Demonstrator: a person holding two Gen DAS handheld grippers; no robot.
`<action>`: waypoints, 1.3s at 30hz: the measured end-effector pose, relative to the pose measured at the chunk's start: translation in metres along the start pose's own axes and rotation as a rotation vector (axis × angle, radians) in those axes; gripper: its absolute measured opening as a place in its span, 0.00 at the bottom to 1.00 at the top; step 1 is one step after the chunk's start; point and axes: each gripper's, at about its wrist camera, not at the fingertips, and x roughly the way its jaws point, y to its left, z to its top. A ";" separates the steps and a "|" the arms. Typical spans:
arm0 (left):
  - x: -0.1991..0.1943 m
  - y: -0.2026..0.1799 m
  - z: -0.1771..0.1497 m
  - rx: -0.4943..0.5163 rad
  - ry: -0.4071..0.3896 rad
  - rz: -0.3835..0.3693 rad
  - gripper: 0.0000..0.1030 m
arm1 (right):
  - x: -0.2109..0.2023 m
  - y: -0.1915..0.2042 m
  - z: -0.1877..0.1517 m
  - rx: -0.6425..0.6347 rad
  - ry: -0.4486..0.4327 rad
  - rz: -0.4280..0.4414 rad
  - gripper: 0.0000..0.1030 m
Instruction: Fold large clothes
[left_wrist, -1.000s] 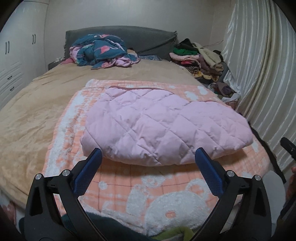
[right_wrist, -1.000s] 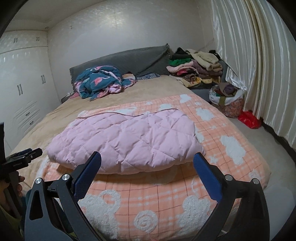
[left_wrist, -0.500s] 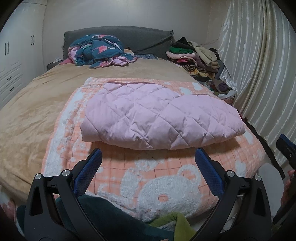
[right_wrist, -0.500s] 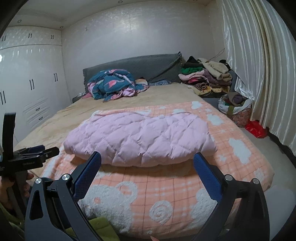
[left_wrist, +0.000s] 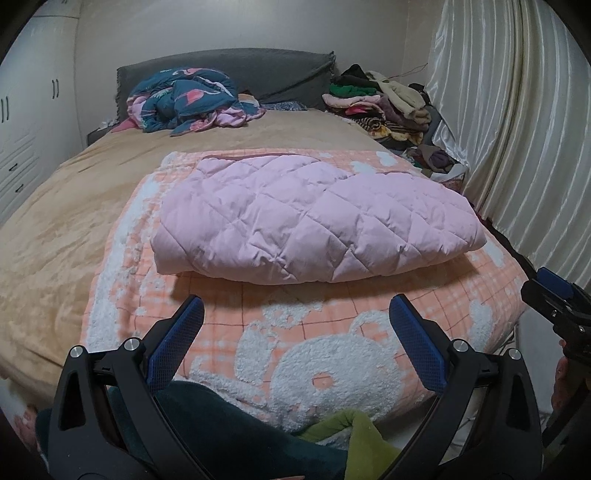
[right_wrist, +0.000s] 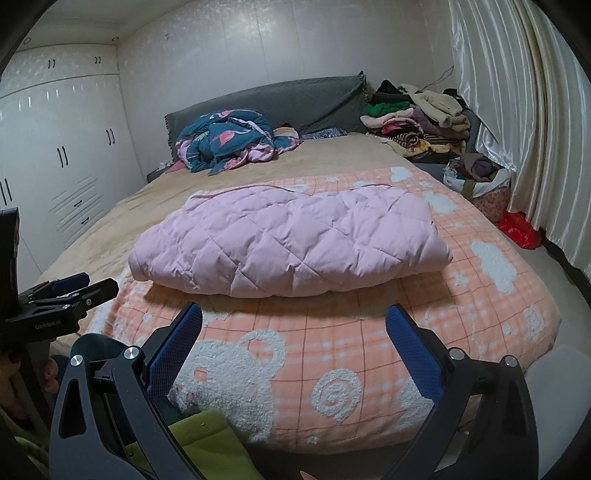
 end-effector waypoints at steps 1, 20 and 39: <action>-0.001 -0.001 0.000 0.003 0.000 0.001 0.91 | 0.000 0.000 0.000 -0.001 0.000 -0.001 0.96; -0.006 0.000 0.004 0.004 -0.019 0.001 0.91 | -0.002 0.004 0.000 -0.015 -0.010 0.001 0.96; -0.011 -0.001 0.005 0.012 -0.030 0.005 0.91 | -0.003 0.006 0.001 -0.020 -0.010 -0.003 0.96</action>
